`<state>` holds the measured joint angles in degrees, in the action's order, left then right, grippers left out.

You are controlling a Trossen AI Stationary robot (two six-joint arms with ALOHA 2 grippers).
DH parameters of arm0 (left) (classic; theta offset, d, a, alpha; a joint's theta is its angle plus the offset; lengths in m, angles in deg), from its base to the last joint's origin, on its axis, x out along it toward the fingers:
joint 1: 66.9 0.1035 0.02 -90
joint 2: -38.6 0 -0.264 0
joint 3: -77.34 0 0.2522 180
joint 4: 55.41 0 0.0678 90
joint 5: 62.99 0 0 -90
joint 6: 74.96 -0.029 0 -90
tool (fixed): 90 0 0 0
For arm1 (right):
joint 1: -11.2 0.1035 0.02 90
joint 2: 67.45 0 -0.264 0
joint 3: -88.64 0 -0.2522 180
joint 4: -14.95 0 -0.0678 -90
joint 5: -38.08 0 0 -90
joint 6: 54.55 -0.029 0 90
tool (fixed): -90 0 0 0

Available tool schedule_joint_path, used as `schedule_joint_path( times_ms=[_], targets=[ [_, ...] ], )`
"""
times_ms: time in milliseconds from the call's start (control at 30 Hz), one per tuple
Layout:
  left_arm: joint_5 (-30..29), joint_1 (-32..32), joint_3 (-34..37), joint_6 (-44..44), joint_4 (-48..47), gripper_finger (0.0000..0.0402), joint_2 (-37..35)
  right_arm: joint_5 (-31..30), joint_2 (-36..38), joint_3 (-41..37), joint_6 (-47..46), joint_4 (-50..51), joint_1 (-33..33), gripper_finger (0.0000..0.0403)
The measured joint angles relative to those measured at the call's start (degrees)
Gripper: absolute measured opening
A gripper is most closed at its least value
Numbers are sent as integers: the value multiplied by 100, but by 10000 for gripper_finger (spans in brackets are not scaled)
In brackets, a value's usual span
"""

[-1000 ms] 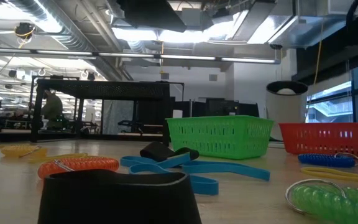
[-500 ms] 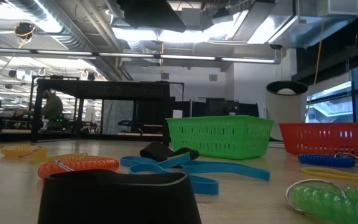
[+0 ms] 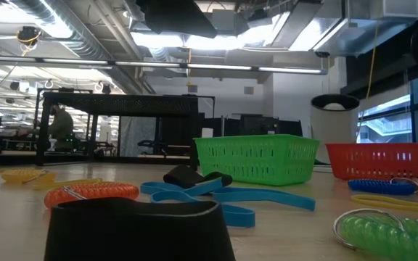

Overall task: Pick & Place Office Desk Supplies
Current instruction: Put the crayon box into the red basket

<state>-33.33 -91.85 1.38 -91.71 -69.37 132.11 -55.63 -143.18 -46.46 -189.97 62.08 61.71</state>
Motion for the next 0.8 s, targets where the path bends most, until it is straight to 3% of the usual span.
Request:
schedule_joint_path(
  times_ms=[167, 600, 800],
  targets=[
    [0, 0, 0, 2, 0, 191, 0, -286, -7, -7, 87, 7, 1, 155],
    [-2, 0, 0, -4, 0, 191, 0, -312, -7, -5, 131, 20, 1, 155],
    [-2, 0, 0, -9, 0, 191, 0, -483, -7, 406, 258, 718, 0, 155]
  ],
)
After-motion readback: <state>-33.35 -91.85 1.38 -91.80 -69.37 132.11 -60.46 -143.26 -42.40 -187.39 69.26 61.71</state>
